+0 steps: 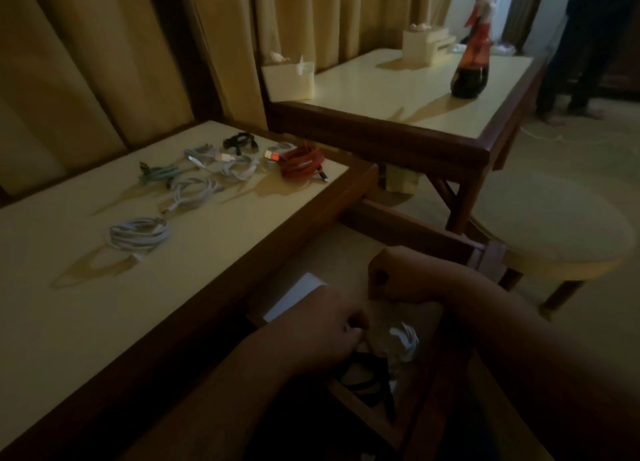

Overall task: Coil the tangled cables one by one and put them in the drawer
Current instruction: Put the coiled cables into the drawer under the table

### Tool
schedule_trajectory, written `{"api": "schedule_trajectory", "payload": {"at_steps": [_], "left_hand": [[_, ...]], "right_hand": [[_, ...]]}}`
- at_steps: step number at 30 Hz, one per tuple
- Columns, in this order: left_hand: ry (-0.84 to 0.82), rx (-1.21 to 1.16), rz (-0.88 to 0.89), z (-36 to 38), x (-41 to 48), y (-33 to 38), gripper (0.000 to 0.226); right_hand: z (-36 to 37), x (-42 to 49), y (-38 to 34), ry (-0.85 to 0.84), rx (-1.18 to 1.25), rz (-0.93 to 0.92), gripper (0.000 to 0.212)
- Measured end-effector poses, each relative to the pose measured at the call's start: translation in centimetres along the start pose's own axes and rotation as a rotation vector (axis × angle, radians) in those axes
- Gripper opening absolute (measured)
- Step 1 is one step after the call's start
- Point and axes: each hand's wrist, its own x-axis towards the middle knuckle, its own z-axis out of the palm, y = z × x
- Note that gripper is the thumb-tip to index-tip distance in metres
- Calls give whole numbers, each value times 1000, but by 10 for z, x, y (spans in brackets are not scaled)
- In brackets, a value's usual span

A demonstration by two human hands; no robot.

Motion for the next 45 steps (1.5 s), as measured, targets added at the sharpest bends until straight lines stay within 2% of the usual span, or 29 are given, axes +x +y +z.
{"api": "schedule_trajectory", "payload": {"at_steps": [4, 7, 10, 13, 16, 18, 19, 21, 23, 25, 28, 33, 36, 41, 45], "left_hand": [[200, -37, 81, -30, -12, 1, 16], [428, -59, 80, -67, -12, -9, 8], [612, -11, -52, -103, 0, -30, 6], [758, 72, -162, -126, 14, -59, 7], [879, 227, -277, -138, 9, -79, 13], [988, 274, -435, -144, -8, -86, 10], [1002, 275, -543, -146, -19, -91, 10], [913, 277, -744, -147, -39, -101, 12], [793, 292, -833, -146, -53, -109, 13], [726, 301, -824, -145, -60, -114, 11], [719, 284, -753, -145, -63, -118, 5], [680, 297, -744, -145, -70, -130, 18], [711, 297, -716, -145, -73, -133, 19], [694, 315, -680, -147, -78, -140, 21], [629, 330, -663, -146, -85, -131, 20]], "right_hand": [[-18, -4, -9, 282, 88, -101, 3], [-39, 3, -22, 456, 94, -180, 2], [-62, 21, -44, 622, 177, -222, 8], [-77, 47, -68, 748, 208, -227, 24], [-79, 75, -81, 756, 210, -189, 49], [-76, 90, -83, 736, 185, -177, 55], [-75, 97, -83, 724, 160, -172, 55], [-75, 105, -83, 710, 92, -166, 53], [-76, 109, -85, 701, 35, -170, 49], [-77, 112, -87, 685, -12, -181, 43], [-80, 116, -89, 647, -26, -202, 36], [-81, 117, -86, 608, -37, -220, 33], [-81, 111, -85, 570, -39, -235, 28], [-85, 90, -81, 469, 32, -253, 23], [-85, 58, -68, 461, 92, -243, 24]]}}
